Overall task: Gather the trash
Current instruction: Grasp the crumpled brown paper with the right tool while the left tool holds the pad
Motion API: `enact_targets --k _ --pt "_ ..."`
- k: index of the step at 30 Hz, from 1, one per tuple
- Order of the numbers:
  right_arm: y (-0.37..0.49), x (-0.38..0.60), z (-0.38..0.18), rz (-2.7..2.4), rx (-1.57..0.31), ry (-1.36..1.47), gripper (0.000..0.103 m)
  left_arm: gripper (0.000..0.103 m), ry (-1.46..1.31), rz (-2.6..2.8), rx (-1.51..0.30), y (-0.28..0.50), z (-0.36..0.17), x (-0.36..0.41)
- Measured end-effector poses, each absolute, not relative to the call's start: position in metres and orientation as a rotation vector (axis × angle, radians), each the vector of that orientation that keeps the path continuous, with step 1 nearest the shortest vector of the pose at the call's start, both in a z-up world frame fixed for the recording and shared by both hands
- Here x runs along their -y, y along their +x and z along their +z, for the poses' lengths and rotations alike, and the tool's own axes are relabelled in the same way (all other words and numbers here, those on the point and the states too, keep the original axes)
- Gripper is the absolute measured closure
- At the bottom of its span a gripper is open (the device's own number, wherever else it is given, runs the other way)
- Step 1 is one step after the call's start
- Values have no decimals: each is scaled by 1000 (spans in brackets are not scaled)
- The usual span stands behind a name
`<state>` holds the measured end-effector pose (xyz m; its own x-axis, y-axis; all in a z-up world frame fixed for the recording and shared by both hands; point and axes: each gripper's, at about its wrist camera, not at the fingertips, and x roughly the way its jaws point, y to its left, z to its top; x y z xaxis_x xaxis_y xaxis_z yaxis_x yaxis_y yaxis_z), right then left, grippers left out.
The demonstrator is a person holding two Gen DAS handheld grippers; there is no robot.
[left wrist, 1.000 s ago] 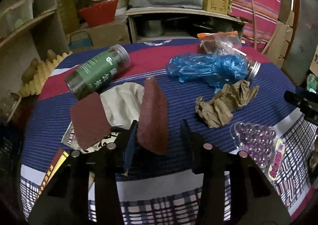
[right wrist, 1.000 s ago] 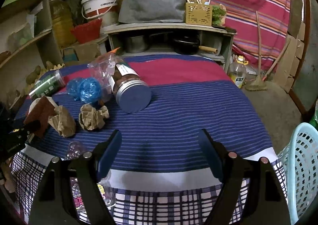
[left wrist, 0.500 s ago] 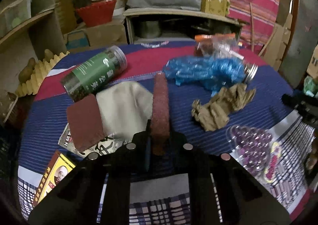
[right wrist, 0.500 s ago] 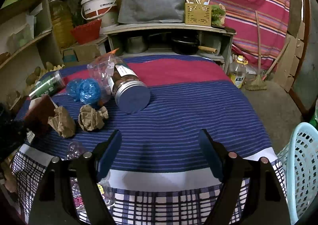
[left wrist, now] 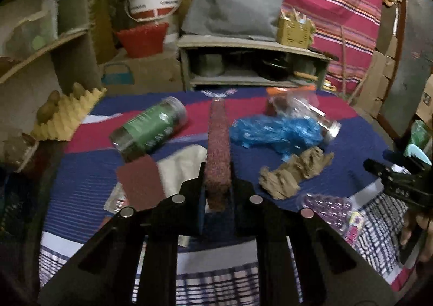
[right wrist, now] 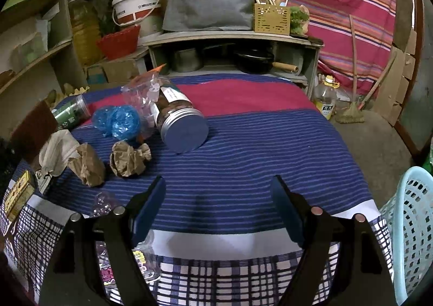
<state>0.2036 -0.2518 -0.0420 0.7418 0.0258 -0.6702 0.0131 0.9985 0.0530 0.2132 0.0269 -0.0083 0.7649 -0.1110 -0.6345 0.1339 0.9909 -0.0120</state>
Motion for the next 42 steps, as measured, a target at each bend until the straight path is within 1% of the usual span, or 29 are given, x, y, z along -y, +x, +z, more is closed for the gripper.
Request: enact_targets --k 9,15,18,28,29,30,31,32,36,42 --pt "207 217 -40 60 -720 36 25 91 40 -10 -645 219 0 -59" --pt "218 179 -39 110 -721 -34 25 91 37 30 -658 226 -8 -73" --pt "228 168 -44 98 -740 -78 25 91 38 39 -669 230 -11 -76" --pt "257 161 -62 127 -851 -40 25 91 18 27 -692 235 -18 -76" --pt "258 161 -65 142 -859 -27 28 91 13 27 -694 235 -18 -76" --pt "259 160 -68 157 -871 -17 37 91 11 26 -694 235 -18 -76" --pt "261 160 -71 170 -884 -13 44 91 11 26 -693 236 -18 -76" --pt "261 160 -73 186 -888 -4 54 91 11 26 -690 235 -17 -76" --pt "259 162 -71 175 -857 -10 59 91 16 17 -682 234 -16 -73" --pt "240 183 -56 142 -817 -30 59 91 30 8 -678 231 -14 -66"
